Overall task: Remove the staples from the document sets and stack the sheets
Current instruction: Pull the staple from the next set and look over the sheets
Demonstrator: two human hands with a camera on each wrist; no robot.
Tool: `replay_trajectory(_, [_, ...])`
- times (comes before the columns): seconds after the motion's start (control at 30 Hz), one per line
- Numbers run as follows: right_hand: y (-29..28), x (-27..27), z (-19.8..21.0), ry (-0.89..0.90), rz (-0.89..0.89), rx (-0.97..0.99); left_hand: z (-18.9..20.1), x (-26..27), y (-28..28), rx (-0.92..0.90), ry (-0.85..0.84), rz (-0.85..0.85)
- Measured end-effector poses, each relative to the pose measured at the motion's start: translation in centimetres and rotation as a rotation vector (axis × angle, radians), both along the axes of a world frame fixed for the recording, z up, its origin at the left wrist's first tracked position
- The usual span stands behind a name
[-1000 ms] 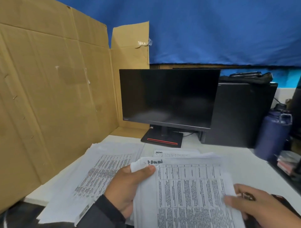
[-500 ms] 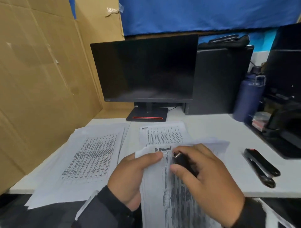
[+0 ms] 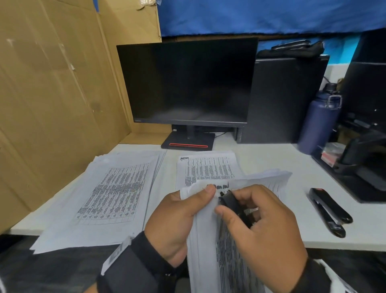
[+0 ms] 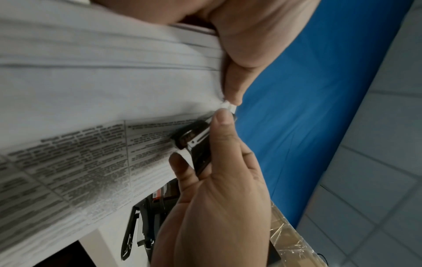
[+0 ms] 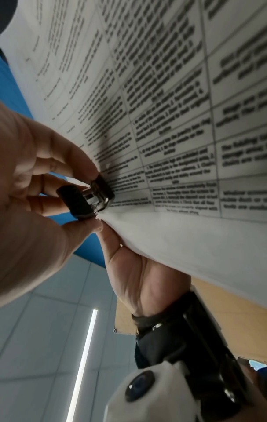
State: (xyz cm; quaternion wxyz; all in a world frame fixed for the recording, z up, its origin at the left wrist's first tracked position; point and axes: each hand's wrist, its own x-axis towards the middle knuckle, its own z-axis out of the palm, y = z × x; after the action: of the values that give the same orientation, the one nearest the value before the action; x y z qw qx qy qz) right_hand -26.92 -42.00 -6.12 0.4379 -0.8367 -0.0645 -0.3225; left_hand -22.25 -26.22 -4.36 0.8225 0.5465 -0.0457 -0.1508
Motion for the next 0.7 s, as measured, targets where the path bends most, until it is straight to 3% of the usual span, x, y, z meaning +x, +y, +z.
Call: replay_trajectory(0.7, [-0.2,0.4,-0.4,0.045,0.038,-0.026,-0.9,0.4,0.0,-0.047,0.112,-0.033])
